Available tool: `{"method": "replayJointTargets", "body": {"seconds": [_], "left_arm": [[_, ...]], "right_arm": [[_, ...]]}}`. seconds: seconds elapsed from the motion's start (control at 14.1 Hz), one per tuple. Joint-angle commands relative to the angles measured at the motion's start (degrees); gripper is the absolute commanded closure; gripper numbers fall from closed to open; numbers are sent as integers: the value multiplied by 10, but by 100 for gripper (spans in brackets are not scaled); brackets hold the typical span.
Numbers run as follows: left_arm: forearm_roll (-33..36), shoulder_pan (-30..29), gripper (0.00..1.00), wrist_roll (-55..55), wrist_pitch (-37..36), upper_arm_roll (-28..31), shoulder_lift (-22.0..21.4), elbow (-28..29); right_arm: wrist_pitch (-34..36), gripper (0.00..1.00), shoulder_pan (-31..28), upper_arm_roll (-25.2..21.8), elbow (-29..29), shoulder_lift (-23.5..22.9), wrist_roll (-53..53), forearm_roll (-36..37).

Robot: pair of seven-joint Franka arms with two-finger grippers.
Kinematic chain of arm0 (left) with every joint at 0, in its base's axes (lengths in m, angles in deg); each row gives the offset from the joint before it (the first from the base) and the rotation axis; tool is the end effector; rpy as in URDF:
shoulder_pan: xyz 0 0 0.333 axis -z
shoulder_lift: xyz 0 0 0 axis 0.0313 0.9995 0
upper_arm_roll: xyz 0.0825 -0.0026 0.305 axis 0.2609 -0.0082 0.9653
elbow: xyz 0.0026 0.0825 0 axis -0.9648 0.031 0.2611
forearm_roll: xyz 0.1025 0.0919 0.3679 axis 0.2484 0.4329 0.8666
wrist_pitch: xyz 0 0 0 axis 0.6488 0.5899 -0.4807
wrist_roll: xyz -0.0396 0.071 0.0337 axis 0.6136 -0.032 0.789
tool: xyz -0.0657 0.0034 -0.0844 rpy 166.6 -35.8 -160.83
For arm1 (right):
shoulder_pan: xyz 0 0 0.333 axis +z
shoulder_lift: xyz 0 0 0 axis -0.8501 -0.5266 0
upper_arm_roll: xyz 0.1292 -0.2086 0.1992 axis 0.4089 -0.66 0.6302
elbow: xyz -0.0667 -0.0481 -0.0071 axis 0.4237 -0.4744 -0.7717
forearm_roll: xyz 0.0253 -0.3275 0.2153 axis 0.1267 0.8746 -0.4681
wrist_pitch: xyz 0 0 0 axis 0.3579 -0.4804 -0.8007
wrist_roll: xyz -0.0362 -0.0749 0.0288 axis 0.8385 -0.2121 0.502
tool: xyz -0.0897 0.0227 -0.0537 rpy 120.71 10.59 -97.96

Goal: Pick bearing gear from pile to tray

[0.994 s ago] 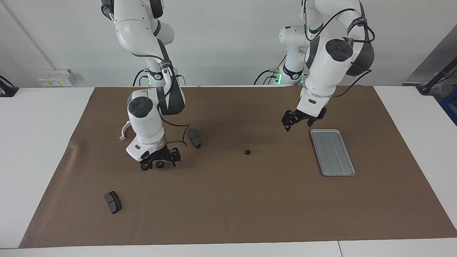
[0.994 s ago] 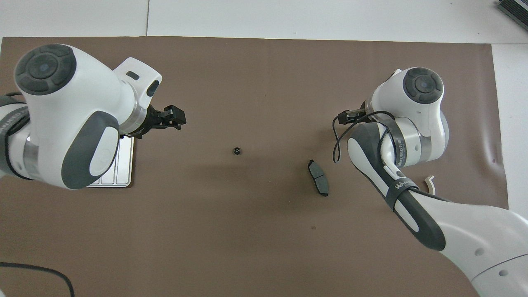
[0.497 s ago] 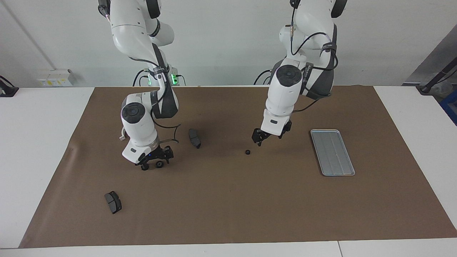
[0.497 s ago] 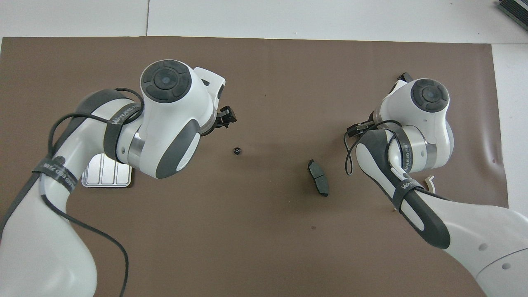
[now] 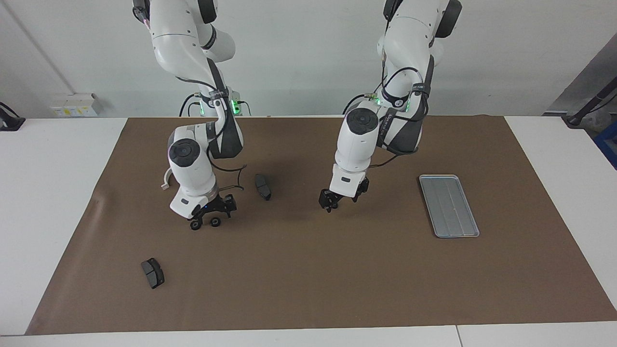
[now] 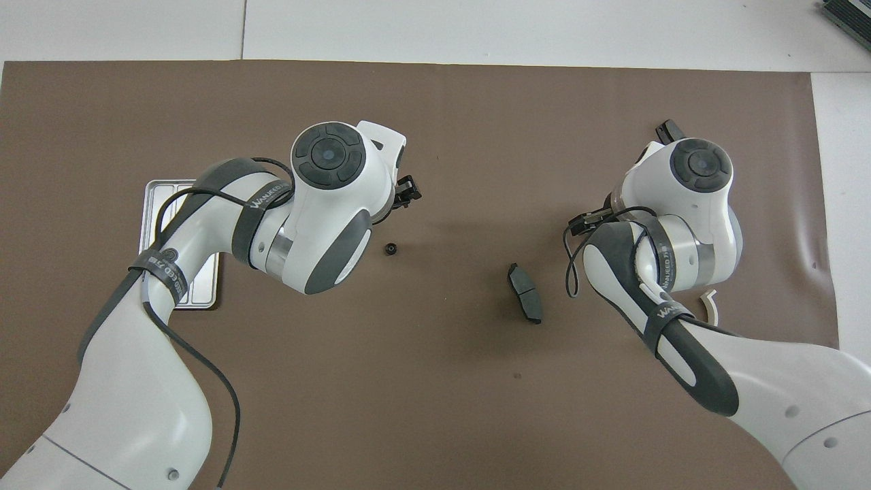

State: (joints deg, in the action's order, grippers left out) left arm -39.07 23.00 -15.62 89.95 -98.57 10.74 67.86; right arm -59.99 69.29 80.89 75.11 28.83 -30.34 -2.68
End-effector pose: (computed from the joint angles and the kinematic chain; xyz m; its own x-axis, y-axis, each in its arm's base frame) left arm 0.5781 -0.3635 0.3651 0.9424 0.3312 0.0461 0.3272 -0.9419 0.0764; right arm 0.6163 0.0907 0.2913 0.9719 0.2350 -0.0098 0.2352 -0.9713 0.0365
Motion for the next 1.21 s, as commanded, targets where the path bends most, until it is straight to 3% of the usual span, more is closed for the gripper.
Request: {"method": "replayJointTargets", "body": {"seconds": [0.0,0.21,0.57,1.14], "left_arm": [[16,19,5,15,30,9,-3,37],[19,34,7,16,67,10,-7,87],[19,37,9,26,90,10,-16,124],[20,36,19,23,119,10,-18,131]], "right_arm": [[-10,37,-4,4,35,25,9,4],[-10,38,-4,4,39,27,8,3],[-31,38,-11,4,39,25,8,-5],[-38,38,-11,4,39,23,10,-27]]}}
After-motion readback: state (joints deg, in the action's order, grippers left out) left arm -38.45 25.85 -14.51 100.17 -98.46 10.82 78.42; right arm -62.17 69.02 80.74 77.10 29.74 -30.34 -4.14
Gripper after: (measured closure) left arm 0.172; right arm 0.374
